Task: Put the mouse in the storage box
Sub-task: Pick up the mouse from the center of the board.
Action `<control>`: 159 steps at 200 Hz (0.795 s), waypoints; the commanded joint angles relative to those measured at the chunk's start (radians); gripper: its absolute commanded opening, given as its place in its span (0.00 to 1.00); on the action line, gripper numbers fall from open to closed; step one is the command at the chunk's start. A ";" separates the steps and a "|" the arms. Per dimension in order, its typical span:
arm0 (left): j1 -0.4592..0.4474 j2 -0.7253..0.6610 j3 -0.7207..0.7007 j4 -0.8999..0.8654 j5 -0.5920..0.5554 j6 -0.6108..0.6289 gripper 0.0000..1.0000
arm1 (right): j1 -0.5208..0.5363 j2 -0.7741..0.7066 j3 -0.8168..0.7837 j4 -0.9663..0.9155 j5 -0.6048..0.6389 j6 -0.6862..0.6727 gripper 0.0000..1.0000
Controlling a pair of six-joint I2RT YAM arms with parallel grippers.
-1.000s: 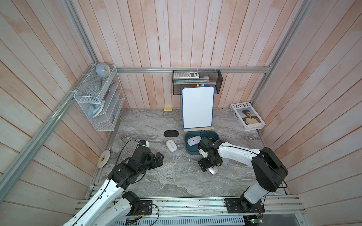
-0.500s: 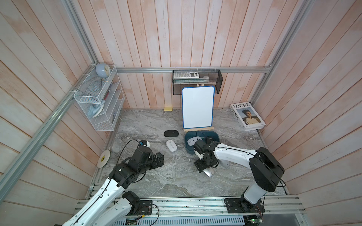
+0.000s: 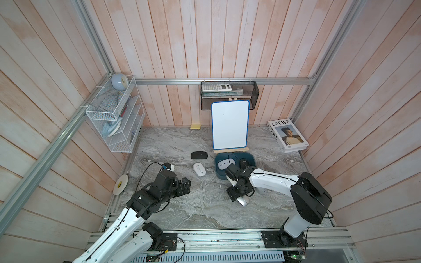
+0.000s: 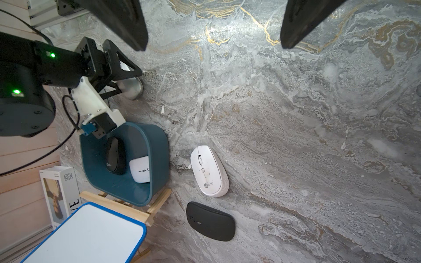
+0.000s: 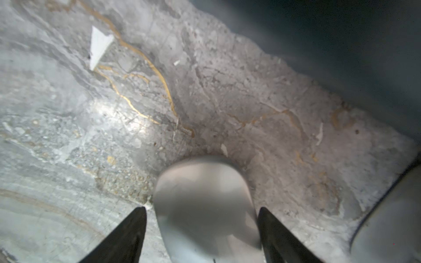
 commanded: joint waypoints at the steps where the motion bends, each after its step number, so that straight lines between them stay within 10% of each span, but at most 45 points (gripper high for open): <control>1: 0.002 -0.008 -0.012 0.017 0.003 0.017 0.96 | 0.015 0.055 -0.022 -0.081 0.007 0.007 0.76; 159: 0.001 -0.006 -0.012 0.017 -0.001 0.016 0.96 | 0.023 -0.035 -0.020 -0.080 0.050 0.021 0.59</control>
